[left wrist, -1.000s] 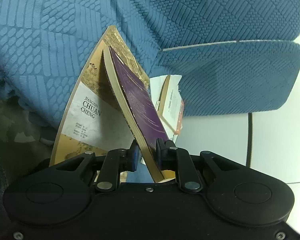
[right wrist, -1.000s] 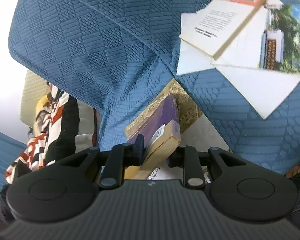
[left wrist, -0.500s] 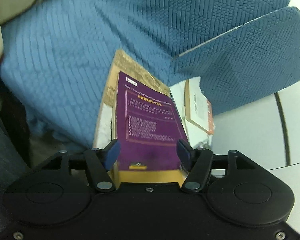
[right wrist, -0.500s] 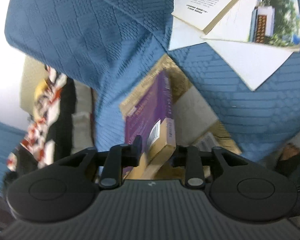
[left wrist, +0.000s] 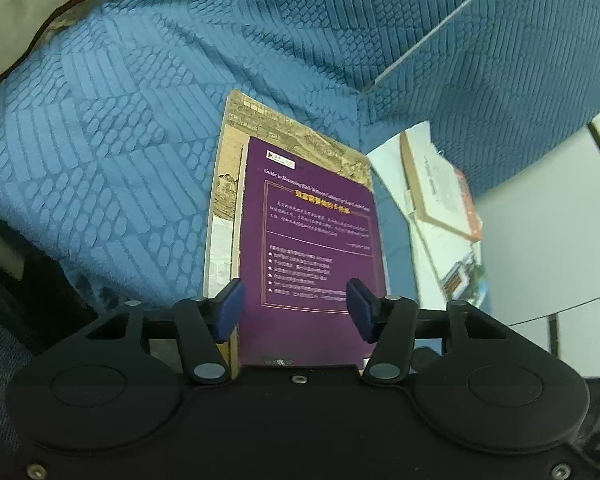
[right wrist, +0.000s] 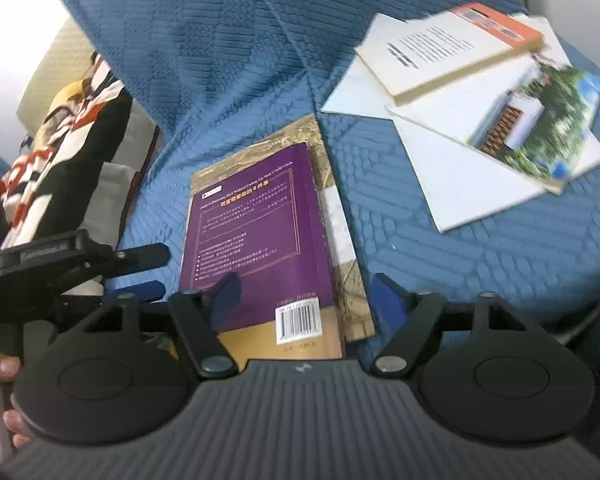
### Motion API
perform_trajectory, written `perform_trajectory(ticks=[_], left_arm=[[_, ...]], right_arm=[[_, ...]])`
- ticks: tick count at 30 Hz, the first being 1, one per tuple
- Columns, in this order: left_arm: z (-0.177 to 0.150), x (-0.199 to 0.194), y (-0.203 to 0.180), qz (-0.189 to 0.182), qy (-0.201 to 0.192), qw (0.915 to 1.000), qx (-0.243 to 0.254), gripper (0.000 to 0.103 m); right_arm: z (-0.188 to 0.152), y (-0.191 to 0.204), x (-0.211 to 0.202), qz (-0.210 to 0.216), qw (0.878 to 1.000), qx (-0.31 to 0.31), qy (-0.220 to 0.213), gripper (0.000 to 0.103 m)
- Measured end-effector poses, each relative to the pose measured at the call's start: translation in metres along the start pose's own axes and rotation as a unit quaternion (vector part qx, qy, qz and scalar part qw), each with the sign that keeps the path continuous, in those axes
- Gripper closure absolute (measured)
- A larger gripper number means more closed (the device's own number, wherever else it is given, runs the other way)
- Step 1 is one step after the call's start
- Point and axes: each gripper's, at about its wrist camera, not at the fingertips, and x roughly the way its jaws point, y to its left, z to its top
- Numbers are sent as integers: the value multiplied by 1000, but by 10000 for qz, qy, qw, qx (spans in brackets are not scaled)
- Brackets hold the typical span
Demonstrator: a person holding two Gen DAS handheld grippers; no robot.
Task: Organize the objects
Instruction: 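Open both tools, leaving the purple paperback flat on the tan book, then move both tools to the cream paperback with orange band on white papers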
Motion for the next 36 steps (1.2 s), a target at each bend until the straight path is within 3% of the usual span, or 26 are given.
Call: perform_trajectory(ticks=[5,9,21,26,36], left_arm=[[-4,10,3,128,-7,9999,115,53],[-5,13,6,124,4,9998,184,53],[-2,12,10,128,-120,9997,188,53],[3,5,11,6,-146,9998,136,53],[9,-53,-31,-197,-571,9970,494,47]], right_arm=[[-1,6,22,-30,9993,-355,73,56],[-2,7,34,-115,9988,-475,77,65],[-4,18,43,-133,9966,-814,-75,65],[7,16,42,-172,9984,-536,-43,70],[38,38,-25,-188,9962,-469,-712,70]])
